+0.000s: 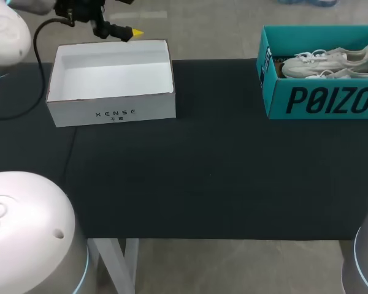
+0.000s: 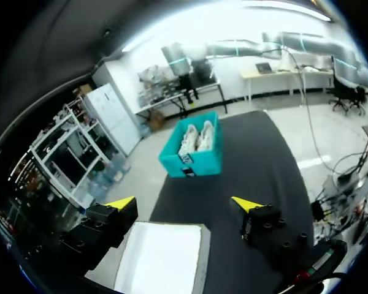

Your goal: Take the shoe out of the shoebox, open the shoe tongue, remove and reinsert the insole, then place the shoe into the shoebox

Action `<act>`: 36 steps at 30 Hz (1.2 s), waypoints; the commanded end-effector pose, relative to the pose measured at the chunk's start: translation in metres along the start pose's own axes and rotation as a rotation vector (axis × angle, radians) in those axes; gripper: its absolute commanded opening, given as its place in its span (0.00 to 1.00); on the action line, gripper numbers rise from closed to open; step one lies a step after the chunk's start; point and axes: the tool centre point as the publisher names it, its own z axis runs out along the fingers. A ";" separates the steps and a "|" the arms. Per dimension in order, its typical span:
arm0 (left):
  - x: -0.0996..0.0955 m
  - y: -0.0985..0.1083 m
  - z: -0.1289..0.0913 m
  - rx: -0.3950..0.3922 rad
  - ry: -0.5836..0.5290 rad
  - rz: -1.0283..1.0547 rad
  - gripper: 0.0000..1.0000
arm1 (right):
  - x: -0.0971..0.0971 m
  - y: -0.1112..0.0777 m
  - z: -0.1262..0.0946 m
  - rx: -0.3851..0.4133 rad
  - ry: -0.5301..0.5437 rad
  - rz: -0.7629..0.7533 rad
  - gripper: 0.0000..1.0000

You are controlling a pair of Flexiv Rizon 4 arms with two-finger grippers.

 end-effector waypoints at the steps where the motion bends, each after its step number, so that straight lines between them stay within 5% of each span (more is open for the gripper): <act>1: -0.008 0.005 0.003 -0.275 0.014 -0.175 1.00 | -0.004 -0.025 -0.001 -0.037 0.007 -0.009 1.00; 5: -0.015 0.013 0.016 -0.314 0.151 -0.055 1.00 | -0.003 -0.034 -0.002 -0.043 0.011 -0.039 1.00; 22: -0.015 0.013 0.016 -0.314 0.151 -0.055 1.00 | -0.003 -0.034 -0.002 -0.043 0.011 -0.039 1.00; 28: -0.037 0.037 0.010 -0.697 0.067 -0.457 1.00 | 0.003 -0.056 -0.006 -0.033 0.009 -0.093 1.00; 32: -0.043 0.058 0.011 -0.890 0.033 -0.533 1.00 | 0.004 -0.071 -0.010 -0.045 0.014 -0.122 1.00; 36: -0.043 0.063 0.010 -0.908 0.049 -0.540 1.00 | -0.003 -0.089 -0.017 -0.063 0.036 -0.175 1.00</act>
